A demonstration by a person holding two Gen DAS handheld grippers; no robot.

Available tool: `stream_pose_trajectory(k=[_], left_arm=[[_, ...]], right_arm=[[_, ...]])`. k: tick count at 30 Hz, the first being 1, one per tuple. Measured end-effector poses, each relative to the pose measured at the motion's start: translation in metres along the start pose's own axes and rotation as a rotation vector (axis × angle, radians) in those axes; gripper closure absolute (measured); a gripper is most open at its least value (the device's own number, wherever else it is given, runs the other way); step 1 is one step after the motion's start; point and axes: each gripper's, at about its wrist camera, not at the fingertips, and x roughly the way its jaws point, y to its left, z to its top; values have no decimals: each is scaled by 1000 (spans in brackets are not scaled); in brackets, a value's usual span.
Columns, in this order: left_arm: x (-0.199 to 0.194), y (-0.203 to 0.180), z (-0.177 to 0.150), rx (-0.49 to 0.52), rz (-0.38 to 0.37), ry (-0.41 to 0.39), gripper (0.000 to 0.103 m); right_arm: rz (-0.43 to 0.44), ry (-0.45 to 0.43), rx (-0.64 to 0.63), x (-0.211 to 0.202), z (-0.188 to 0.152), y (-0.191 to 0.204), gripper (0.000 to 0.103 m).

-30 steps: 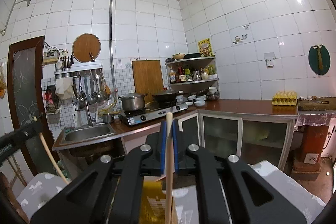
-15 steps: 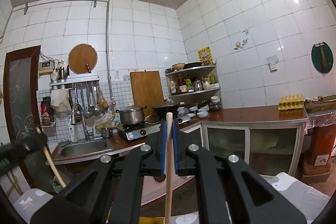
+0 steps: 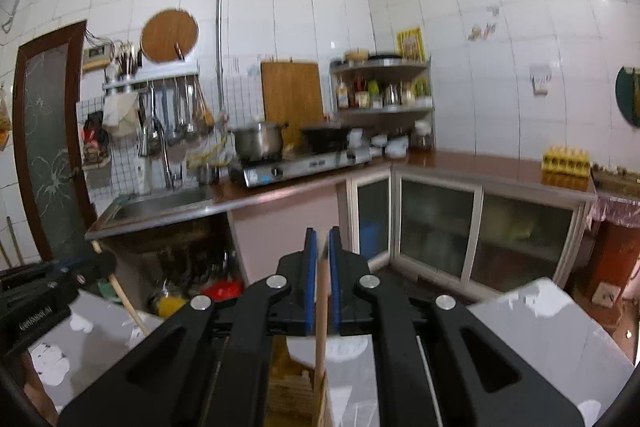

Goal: Organize utensils
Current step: 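Lower the chopsticks into the yellow holder and open both tools, then move both tools back to the loose chopsticks and close each on one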

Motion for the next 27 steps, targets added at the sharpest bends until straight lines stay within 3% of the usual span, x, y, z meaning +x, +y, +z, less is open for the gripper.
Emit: stream_pose_trajectory(k=[1,3,4,5,8,12,18,27], left_arm=[[-7,2,1,-1,-1,7,89],[-23,7,3,-11,2,6,60],[-35,10,4,-18,11,-9,38],[-45,13,5,-22,19,-26,24],[-75,20,6,-14,34,-46,7],[-109,31,-4,-18,41,-32,5],[-123,46,-32,-21,89,37,5],[-95,61,-91,-16,142,194,5]], right_arm=[[-5,22,3,-3,1,-2,94],[-23,51,11,-16,1,-8,68],[-34,54,12,-23,0,-11,49],[-43,60,8,-31,-2,-14,49],[-63,107,16,-53,-6,-22,49],[-76,151,10,-83,-23,-29,48],[-87,241,-17,-110,-69,-30,48],[-122,405,44,-97,-133,-33,48]])
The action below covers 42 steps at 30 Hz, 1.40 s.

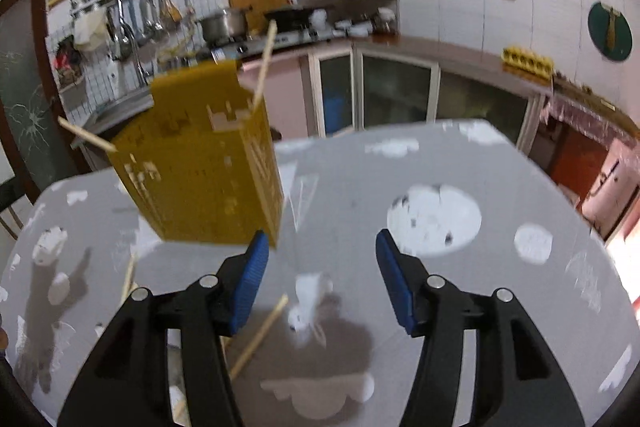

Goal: Organize utensils
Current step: 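Move both tools back to the loose chopsticks and close each on one, then lift the held chopsticks with both tools and carry them above the yellow holder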

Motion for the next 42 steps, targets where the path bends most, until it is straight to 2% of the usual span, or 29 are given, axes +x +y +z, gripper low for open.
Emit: stream_pose_trajectory(k=[4,9,22,27,30,32,35,39,41,42], left_arm=[[28,-1,-22,3,10,93,5],[54,-9,-43,29,44,158,5],[88,-32,-45,13,4,268,5],[94,-41,-48,25,-12,288,6],[98,-41,-48,14,-24,307,17],[102,-41,-48,2,-37,327,30],[106,-41,-49,-21,-59,356,44],[111,-47,-52,-6,-48,364,55],[113,-49,-52,-1,-44,364,62],[114,-50,-52,1,-42,364,63]], right_arm=[[-18,68,13,20,-19,4,48],[-41,147,50,41,-29,7,48],[-55,230,72,55,-29,22,48],[-85,263,72,57,-27,31,56],[-84,283,88,57,-25,33,62],[-84,291,102,59,-23,33,65],[-86,291,120,60,-22,32,72],[-94,281,141,60,-22,32,79],[-86,274,151,61,-23,33,88],[-85,269,153,61,-23,33,89]])
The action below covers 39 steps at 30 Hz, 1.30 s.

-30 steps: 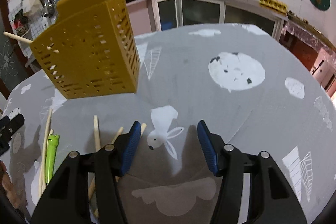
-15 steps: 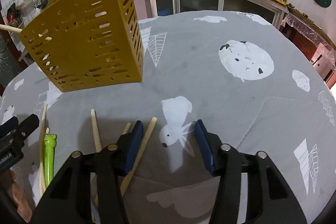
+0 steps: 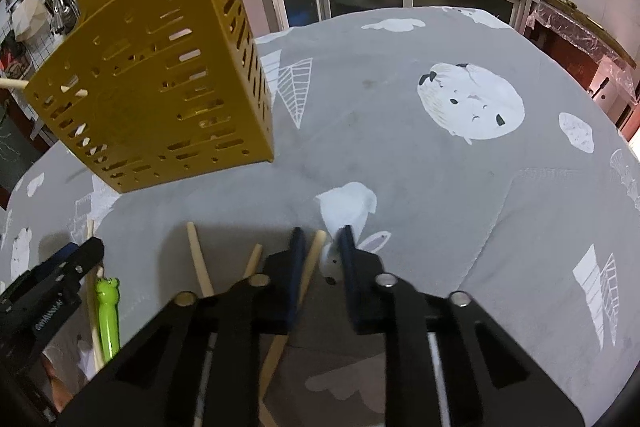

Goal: Organize utensils
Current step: 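Lift the held chopsticks with both tools and carry them above the yellow holder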

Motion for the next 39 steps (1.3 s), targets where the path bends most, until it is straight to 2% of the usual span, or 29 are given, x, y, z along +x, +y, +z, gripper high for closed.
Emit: stream_pose_trajectory(k=[3,5,10,19,31,39], left_arm=[[0,1,2,-2,-8,8,75],[2,1,4,-3,-20,17,89],[1,1,5,-6,-46,18,99],[-37,2,3,8,-78,-84,99],[-136,16,2,-1,-114,-311,99],[-164,14,-9,17,-106,-404,99]], right_arm=[[0,-14,-10,3,2,0,92],[11,-18,-4,3,3,-1,93],[52,-24,6,3,5,-9,93],[79,-114,5,-24,12,-24,94],[97,-358,-45,-101,24,-29,96],[116,-475,-72,-137,22,-31,97]])
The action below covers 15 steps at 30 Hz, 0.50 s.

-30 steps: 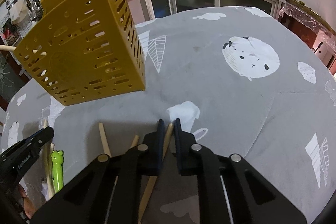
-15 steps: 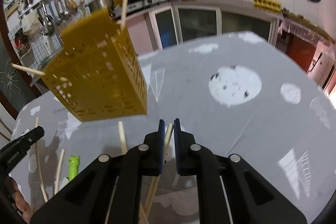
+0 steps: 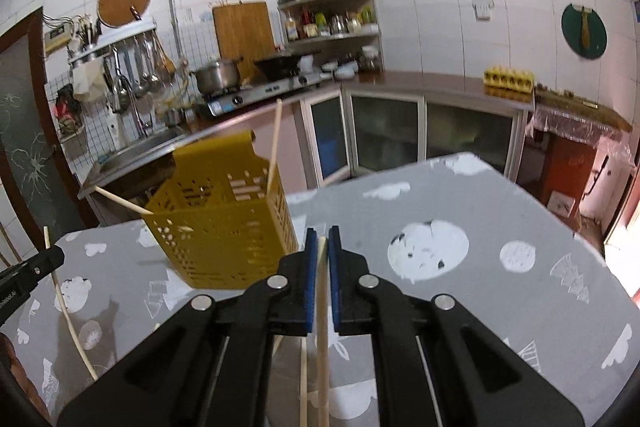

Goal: Organize utensils
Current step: 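Lift the held chopsticks with both tools and carry them above the yellow holder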

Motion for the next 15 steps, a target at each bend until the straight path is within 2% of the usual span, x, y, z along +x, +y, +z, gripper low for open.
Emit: stream_pose_trajectory(k=[15], left_arm=[[-15,-3,9,8,-9,-63,99]], right_arm=[[31,-87,-9,-19,10,-4,97]])
